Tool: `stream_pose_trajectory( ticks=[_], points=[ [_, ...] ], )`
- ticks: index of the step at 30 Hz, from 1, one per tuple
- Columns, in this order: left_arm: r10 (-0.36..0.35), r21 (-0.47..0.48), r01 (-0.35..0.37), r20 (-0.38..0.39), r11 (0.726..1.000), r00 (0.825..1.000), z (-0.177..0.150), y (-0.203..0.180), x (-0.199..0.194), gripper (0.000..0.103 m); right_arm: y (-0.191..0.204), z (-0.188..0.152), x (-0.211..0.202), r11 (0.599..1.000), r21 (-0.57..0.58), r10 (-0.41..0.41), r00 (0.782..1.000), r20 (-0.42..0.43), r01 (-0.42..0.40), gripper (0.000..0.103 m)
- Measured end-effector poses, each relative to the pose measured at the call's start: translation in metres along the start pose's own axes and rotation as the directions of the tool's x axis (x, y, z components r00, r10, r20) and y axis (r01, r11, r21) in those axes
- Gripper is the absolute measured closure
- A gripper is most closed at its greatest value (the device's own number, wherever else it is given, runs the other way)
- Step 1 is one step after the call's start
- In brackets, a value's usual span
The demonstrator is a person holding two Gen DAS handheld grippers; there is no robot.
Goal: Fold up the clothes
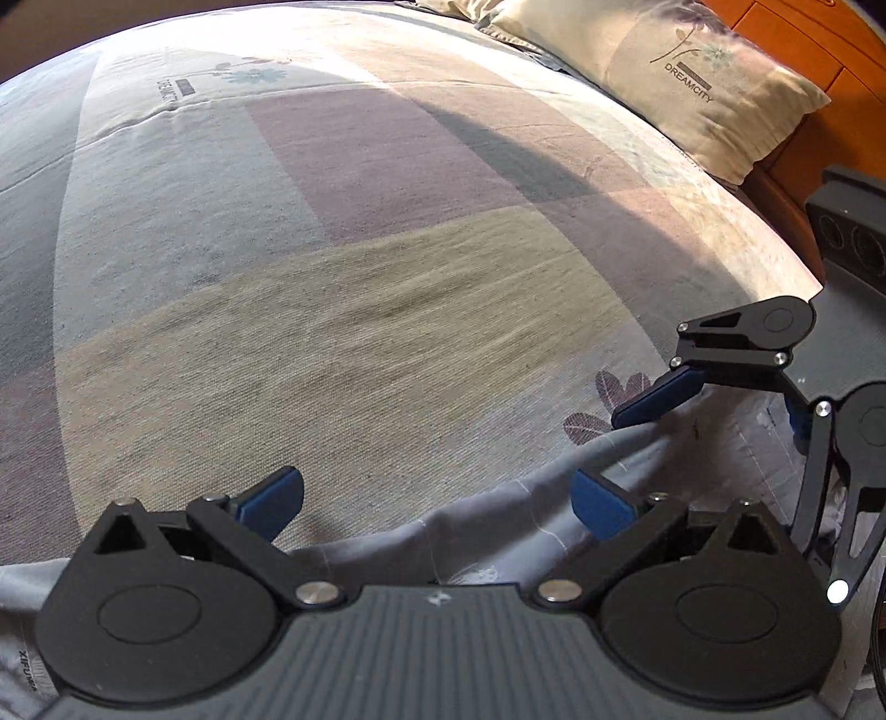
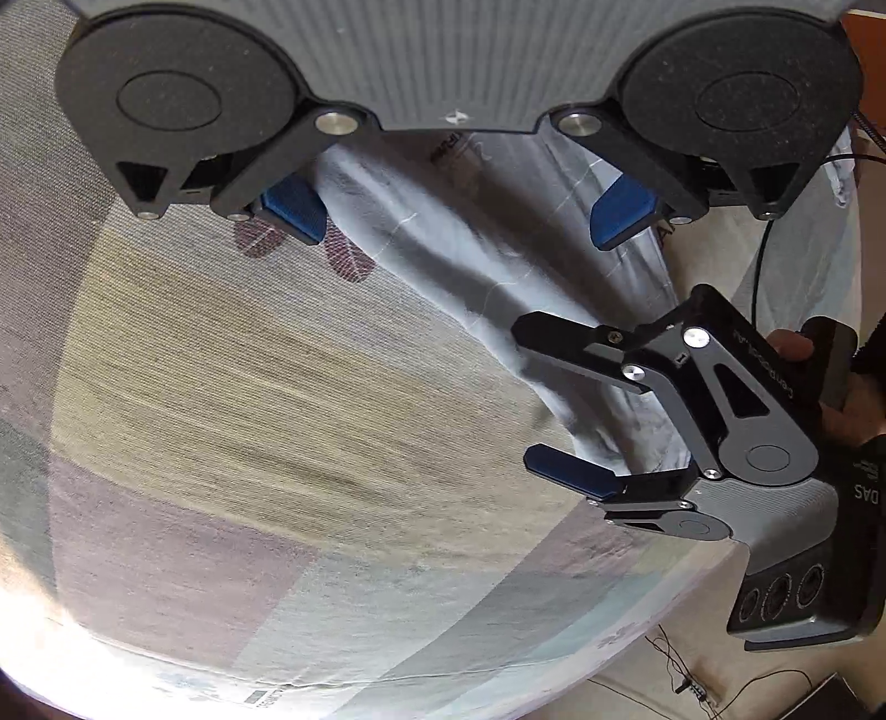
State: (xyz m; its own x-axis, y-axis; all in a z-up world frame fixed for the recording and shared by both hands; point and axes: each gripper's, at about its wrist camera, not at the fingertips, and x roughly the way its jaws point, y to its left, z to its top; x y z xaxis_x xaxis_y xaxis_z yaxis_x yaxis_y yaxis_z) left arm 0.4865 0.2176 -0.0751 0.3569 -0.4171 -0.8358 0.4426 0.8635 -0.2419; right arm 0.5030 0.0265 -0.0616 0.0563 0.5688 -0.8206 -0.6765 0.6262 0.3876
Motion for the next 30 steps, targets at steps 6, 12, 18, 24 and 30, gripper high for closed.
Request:
stream_pose_trajectory(
  ticks=[6,12,18,24,30],
  points=[
    [-0.017,0.001,0.017,0.041,1.0,0.999,-0.004,-0.004,-0.013,0.001,0.032,-0.012,-0.01,0.997,-0.07,0.037,0.999,-0.003,-0.037,0.0],
    [-0.11,-0.052,0.112,0.037,0.992,0.993,-0.007,-0.014,-0.004,0.001,0.046,-0.029,0.011,0.992,-0.124,0.022,0.996,-0.086,-0.032,0.0],
    [-0.177,-0.059,0.178,0.025,0.982,0.984,-0.026,-0.024,-0.006,0.001,0.045,-0.032,0.008,0.994,-0.109,0.022,0.996,-0.082,-0.031,0.0],
    [-0.147,-0.09,0.15,0.031,0.985,0.989,-0.041,-0.017,-0.016,0.001,0.043,-0.031,-0.017,0.99,-0.14,0.002,0.999,-0.048,-0.008,0.01],
    [-0.092,-0.2,0.1,0.045,0.975,0.995,-0.053,0.005,-0.025,0.001,0.021,0.0,-0.029,0.992,-0.124,-0.013,0.999,0.039,0.018,0.041]
  ],
)
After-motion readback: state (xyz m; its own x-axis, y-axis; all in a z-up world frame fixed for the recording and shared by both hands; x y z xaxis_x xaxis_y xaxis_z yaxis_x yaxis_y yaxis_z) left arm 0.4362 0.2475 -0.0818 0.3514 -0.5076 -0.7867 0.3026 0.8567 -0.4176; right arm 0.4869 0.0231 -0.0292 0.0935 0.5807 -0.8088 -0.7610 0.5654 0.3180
